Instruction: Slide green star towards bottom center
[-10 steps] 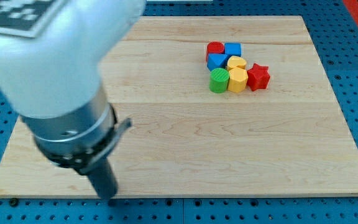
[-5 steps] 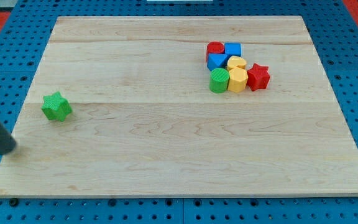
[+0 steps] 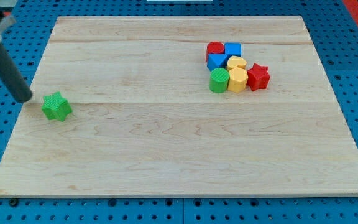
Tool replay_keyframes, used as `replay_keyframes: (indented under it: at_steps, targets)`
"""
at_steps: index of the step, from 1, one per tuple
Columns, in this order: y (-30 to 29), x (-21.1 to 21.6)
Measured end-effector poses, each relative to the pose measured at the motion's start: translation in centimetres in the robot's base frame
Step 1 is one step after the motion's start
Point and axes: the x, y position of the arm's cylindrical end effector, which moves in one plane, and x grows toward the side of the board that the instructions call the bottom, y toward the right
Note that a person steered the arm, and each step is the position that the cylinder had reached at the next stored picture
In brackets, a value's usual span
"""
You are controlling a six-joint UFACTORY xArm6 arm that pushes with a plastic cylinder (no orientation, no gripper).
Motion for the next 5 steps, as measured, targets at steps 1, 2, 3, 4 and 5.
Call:
replay_keyframes:
  at_steps: [1, 2, 3, 4, 5]
  targets:
    - [4.5, 0.9]
    - [10.1, 0.9]
    - [14.0, 0.9]
    - [11.2, 0.8]
    - [7.9, 0.8]
